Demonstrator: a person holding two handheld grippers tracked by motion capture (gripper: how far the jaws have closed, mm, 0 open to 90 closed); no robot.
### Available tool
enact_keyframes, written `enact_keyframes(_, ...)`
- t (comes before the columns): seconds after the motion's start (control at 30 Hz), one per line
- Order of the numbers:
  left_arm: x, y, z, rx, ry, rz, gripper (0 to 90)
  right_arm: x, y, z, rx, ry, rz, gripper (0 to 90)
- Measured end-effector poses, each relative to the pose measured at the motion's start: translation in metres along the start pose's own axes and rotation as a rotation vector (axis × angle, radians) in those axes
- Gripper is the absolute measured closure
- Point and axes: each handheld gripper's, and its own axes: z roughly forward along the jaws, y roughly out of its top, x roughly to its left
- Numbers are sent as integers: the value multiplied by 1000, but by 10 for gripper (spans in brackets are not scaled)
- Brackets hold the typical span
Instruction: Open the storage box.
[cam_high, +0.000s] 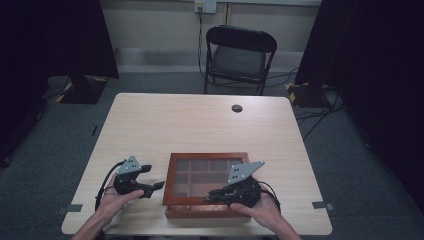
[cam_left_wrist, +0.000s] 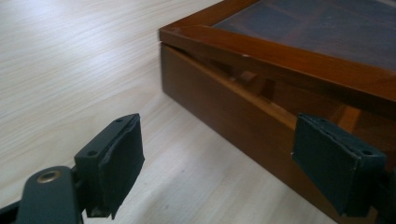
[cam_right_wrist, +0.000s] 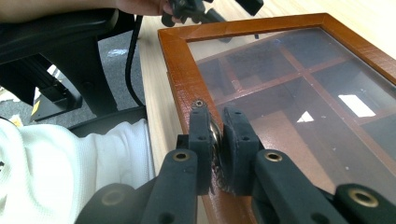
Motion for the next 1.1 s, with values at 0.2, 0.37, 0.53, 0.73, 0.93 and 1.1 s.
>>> enact_keyframes(0.2,-6,2,3,-6,-31,19,157,0,3,-1,1,-2,-4,828)
enact_keyframes(0.37,-12,3,7,-8,-62,16,156,0,3,-1,8,-3,1,828)
enact_keyframes(0.53,-18,4,9,-16,-76,39,159,0,3,-1,8,-5,1,827)
enact_keyframes(0.73,-22,5,12,-8,-86,61,162,0,4,-1,6,-3,11,827)
enact_keyframes(0.93,-23,6,14,-24,-77,57,161,0,2,-1,-6,-11,18,820)
enact_keyframes(1.1,-24,7,12,-37,-69,72,167,-1,-1,-2,-18,-13,34,739)
